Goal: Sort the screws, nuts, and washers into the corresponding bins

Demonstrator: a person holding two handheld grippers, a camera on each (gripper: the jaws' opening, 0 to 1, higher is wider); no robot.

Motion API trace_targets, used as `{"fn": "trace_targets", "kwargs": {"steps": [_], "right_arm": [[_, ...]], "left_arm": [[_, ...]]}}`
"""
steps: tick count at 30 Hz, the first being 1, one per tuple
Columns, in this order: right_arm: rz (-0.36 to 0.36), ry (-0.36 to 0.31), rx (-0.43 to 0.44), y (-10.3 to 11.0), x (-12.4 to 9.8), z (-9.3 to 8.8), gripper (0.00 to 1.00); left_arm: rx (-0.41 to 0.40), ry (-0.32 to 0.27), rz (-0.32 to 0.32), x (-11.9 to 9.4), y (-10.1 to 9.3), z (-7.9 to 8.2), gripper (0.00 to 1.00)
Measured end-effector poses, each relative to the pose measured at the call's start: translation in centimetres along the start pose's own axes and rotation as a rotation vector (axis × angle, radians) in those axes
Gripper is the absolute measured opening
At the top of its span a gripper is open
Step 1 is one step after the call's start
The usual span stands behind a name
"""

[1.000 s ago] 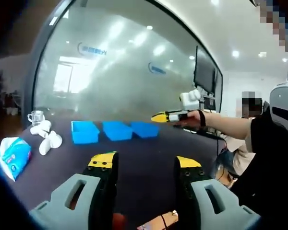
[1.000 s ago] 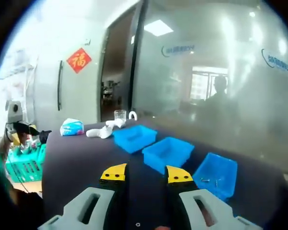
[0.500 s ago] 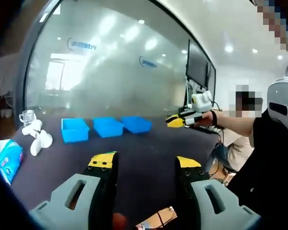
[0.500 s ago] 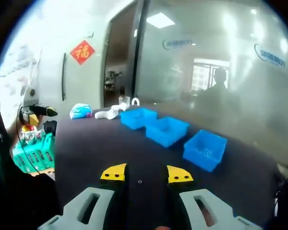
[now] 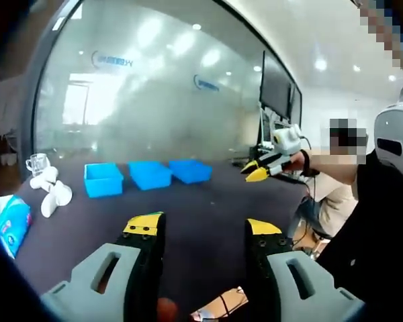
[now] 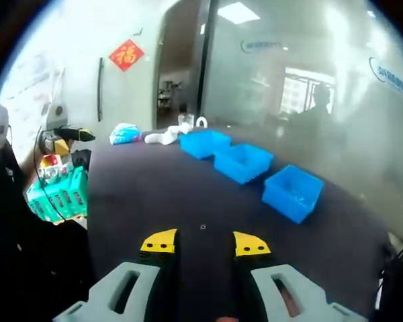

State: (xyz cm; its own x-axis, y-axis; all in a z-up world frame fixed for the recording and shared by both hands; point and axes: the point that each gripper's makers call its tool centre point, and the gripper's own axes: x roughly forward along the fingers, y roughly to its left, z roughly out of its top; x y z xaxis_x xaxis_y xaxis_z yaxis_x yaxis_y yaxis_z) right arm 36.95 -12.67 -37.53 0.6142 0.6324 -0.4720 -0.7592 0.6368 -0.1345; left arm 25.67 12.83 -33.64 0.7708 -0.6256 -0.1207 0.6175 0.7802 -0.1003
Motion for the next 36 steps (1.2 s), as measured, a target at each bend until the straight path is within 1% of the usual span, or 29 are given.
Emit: {"fn": "trace_targets", "kwargs": {"steps": [8,28,36], "right_arm": [[0.013,0.026,-0.019,-0.19,-0.03,0.14,0.25],[0.033,0.086,-0.061,-0.29,0.11,-0.52,0.25],[0.062,0.147,-0.112,-0.29,0.87,-0.41,0.25]], "left_arm": [[-0.006,0.001,0.002,-0.16,0.01,-0.29,0.45],[-0.011,-0.009,0.009,-0.71,0.31,-0.52,0.45],[-0.009,-0.009,0.011,-0.77,0.42,-0.62,0.45]]}}
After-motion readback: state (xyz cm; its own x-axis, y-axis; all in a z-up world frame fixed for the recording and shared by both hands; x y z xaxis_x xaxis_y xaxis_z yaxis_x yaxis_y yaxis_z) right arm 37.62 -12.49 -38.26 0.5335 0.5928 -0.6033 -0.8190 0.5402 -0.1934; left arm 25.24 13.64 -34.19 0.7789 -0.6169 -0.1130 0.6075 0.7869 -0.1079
